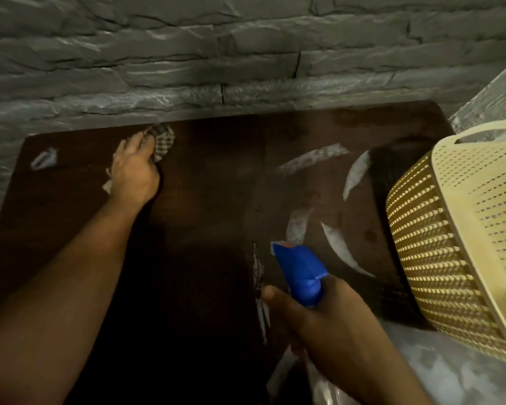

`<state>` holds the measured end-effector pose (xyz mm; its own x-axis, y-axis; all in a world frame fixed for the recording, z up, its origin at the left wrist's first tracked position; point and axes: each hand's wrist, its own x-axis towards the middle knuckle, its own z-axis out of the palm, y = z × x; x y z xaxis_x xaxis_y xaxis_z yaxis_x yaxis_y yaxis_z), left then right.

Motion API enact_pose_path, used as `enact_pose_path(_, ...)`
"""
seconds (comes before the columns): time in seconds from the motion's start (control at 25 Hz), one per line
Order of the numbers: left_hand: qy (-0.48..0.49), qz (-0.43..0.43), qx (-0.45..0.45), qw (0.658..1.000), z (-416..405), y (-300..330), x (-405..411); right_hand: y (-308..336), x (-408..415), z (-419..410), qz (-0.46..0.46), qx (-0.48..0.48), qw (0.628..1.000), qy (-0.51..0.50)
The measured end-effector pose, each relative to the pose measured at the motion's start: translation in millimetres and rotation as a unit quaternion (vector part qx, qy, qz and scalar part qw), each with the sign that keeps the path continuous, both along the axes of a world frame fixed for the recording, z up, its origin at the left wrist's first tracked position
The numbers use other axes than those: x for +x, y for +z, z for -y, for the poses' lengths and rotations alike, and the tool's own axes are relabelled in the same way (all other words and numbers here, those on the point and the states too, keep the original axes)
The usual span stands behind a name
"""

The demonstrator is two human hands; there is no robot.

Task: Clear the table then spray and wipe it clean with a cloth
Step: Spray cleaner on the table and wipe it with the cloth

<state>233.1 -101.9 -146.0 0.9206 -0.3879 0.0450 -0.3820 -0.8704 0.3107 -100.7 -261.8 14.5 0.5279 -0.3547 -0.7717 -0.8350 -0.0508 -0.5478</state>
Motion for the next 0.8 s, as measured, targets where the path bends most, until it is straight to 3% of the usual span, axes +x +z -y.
enact_pose_path(0.12,0.017,-0.025,-0.012,0.999,65.7,2.3,-9.2,5.6,6.0,10.7,0.032,-0.032,0.998,-0.037)
enact_pose_path(0.24,-0.136,-0.023,-0.008,0.990,82.5,-2.5,-67.1,2.5,-4.4,11.6,0.025,-0.059,0.998,-0.018)
enact_pose_path(0.32,-0.155,-0.043,-0.018,0.987,44.5,-0.2,-100.9,1.6,-17.8,4.6,-0.001,-0.035,0.999,-0.001)
enact_pose_path(0.52,-0.047,-0.062,0.022,0.997,-97.3,4.2,-140.5,-3.9,-45.5,-1.3,-0.010,-0.007,1.000,0.019)
enact_pose_path(0.68,0.057,-0.024,-0.021,0.998,7.3,11.8,-52.7,-8.8,-47.4,-6.7,-0.004,-0.017,1.000,-0.006)
enact_pose_path(0.8,-0.081,-0.030,-0.024,0.996,113.1,11.2,-60.3,-9.6,-39.8,-10.2,0.019,-0.013,1.000,-0.016)
